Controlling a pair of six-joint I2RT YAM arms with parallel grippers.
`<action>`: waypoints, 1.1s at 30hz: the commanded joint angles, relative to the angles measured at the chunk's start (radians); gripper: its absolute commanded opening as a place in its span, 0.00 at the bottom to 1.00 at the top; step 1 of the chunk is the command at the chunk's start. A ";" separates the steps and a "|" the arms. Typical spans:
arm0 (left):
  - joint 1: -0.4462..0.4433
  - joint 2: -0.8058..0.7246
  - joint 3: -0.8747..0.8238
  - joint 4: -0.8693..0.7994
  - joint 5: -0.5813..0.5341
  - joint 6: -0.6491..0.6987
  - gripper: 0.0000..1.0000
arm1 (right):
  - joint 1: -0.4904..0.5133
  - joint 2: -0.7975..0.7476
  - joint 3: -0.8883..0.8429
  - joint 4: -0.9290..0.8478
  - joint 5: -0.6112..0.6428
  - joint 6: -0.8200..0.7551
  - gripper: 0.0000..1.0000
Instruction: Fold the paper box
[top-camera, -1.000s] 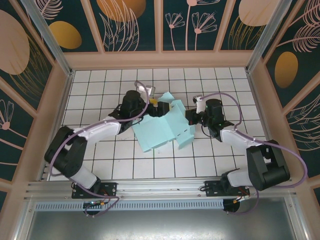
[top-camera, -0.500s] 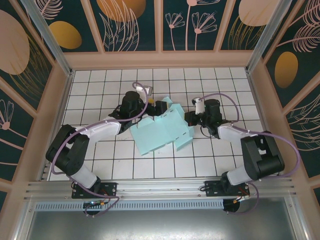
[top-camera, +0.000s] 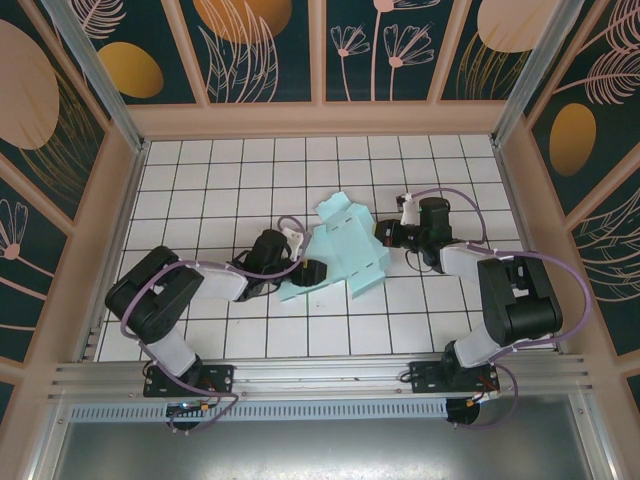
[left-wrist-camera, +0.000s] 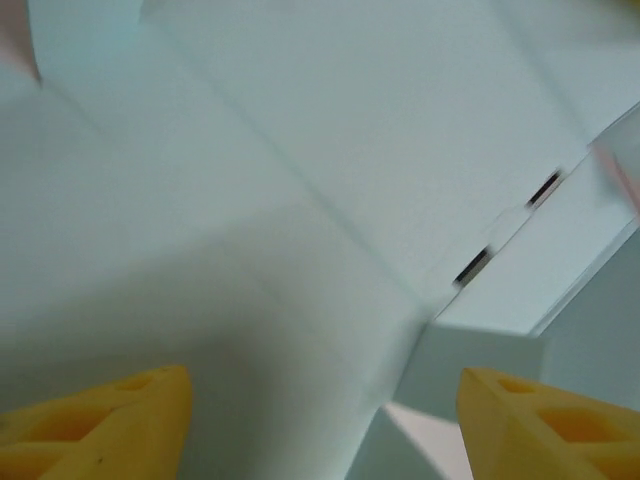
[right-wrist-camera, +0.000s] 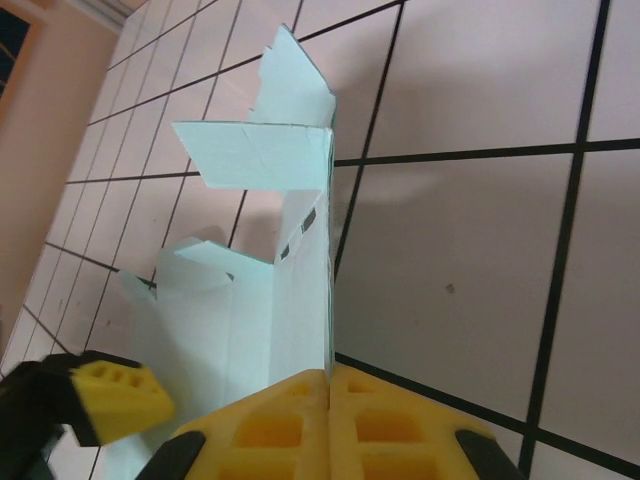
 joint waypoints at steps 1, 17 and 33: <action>0.002 0.010 0.003 0.107 0.025 -0.037 0.67 | -0.003 0.020 -0.015 0.055 -0.070 0.017 0.11; 0.003 0.050 0.015 0.079 -0.004 -0.034 0.67 | 0.028 -0.012 -0.048 -0.048 0.023 -0.093 0.27; 0.003 -0.052 -0.026 0.220 -0.064 -0.113 0.84 | 0.046 -0.095 -0.044 -0.100 0.092 -0.179 0.00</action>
